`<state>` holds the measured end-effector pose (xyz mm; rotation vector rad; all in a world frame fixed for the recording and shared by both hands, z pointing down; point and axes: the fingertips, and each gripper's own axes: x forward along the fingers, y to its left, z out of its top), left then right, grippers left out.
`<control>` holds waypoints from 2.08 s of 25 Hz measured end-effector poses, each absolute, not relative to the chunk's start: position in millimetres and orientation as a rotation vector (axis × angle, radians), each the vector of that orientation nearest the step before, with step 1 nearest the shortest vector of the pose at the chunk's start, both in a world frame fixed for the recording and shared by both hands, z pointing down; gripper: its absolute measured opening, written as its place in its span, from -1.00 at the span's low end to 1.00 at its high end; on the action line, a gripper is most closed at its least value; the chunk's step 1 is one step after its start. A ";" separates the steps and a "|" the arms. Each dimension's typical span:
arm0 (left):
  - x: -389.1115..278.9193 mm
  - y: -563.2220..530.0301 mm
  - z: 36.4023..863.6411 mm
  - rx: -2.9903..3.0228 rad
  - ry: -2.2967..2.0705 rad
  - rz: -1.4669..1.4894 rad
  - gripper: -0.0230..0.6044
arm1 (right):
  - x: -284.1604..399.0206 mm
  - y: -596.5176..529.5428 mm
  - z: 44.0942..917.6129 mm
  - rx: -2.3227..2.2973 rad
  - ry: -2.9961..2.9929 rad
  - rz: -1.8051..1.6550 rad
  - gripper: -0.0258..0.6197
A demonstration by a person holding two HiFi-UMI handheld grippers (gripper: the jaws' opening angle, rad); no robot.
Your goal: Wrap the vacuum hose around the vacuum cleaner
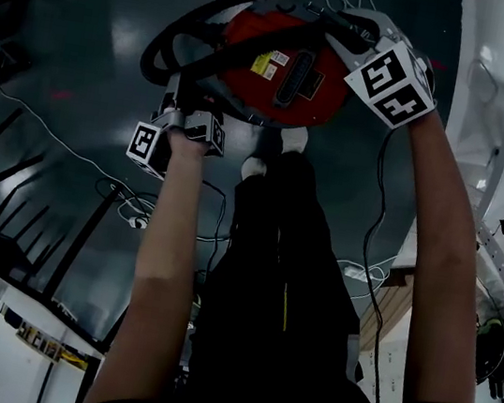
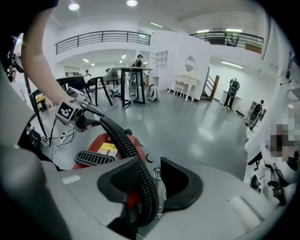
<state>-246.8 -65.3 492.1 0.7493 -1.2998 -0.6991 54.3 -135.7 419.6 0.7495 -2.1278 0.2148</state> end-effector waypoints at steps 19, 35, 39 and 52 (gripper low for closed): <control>-245.9 40.0 536.4 0.899 -1.307 -0.277 -0.91 | -27.9 -109.1 435.5 0.634 -2.179 0.161 -0.55; -163.8 -63.7 433.5 1.824 -1.146 0.206 -0.88 | 76.9 -122.3 453.8 1.101 -2.000 0.473 -0.57; -142.5 -74.5 421.3 1.863 -1.096 0.204 -0.76 | 87.5 -116.5 453.6 1.145 -1.977 0.512 -0.60; -107.4 -107.3 386.9 1.881 -1.084 0.336 -0.86 | 117.9 -87.3 438.3 1.245 -1.915 0.638 -0.92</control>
